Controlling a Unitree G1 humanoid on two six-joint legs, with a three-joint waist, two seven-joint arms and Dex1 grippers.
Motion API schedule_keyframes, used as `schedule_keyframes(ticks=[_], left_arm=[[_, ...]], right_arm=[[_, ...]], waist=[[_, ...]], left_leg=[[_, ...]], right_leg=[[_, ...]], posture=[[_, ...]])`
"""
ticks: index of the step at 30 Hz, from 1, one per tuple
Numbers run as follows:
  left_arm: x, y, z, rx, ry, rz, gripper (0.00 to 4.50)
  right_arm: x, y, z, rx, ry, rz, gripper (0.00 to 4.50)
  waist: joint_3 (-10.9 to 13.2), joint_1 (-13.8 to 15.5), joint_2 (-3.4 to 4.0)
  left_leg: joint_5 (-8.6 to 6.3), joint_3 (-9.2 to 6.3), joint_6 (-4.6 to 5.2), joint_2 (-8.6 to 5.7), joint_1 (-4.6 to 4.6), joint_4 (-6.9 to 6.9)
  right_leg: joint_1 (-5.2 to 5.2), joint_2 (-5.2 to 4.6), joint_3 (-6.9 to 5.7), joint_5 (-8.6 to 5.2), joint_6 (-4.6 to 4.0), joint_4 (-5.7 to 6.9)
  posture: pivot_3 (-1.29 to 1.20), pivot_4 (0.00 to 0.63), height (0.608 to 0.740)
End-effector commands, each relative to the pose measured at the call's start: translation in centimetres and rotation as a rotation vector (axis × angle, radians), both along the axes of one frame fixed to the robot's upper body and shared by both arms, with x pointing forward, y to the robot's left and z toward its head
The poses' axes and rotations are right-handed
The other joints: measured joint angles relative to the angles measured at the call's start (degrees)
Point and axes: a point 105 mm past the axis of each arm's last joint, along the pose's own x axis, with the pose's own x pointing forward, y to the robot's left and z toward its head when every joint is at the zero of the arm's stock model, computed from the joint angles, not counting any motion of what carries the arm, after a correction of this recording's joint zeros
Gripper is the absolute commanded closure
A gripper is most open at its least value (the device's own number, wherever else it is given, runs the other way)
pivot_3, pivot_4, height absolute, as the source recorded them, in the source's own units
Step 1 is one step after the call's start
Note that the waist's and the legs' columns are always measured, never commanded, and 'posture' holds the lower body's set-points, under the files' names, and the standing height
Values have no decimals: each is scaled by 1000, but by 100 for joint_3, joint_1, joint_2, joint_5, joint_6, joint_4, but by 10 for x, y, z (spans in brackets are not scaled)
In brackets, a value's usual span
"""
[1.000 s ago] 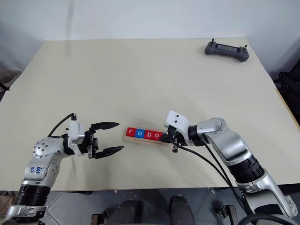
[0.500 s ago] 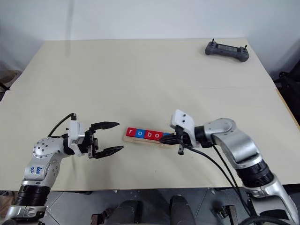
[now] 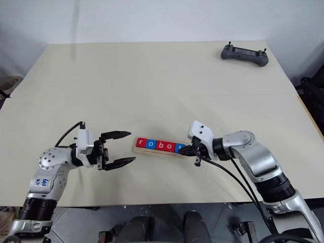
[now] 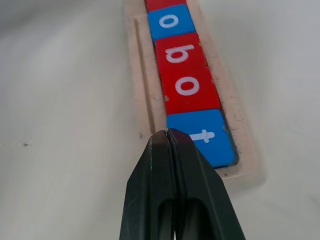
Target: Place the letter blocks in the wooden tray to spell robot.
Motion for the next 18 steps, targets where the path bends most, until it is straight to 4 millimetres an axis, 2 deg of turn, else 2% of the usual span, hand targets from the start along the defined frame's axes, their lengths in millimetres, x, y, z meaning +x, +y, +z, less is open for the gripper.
schedule_keyframes(ticks=[1, 6, 11, 14, 18], left_arm=[[-1, 2, 7, 8, -43, -1, 0], [0, 3, 7, 7, -45, 7, 0], [-1, 4, 7, 6, -46, 13, 0], [2, 8, 7, 11, -47, 30, 0], [7, 16, 10, 24, -56, 57, 0]], right_arm=[[4, -1, 0, -3, -22, -4, 4468], [8, 1, 0, 8, -44, -5, 4468], [-7, 2, 13, 75, -27, 59, 4468], [-14, -8, 21, 105, -36, 61, 4468], [-15, -27, 22, 117, -69, -4, 4468]], waist=[[0, 2, 0], [0, 0, 0], [0, 0, 0], [0, 9, 0], [0, 46, 0]], left_leg=[[0, 0, 0, 1, 0, 0], [0, 0, 0, 3, 0, 1], [0, -1, 0, 4, 0, 0], [0, -1, 0, 2, -1, 0], [0, -2, 0, 1, -1, 3]], right_leg=[[0, 0, -1, 0, 0, 0], [0, 1, -1, 0, 0, 1], [0, 1, -2, 0, 0, 0], [0, -1, -2, 0, 0, -2], [4, 0, -4, 0, 0, -2]], posture=[[0, 150, 740], [0, 150, 740], [0, 150, 740], [0, 150, 740], [0, 150, 740]])
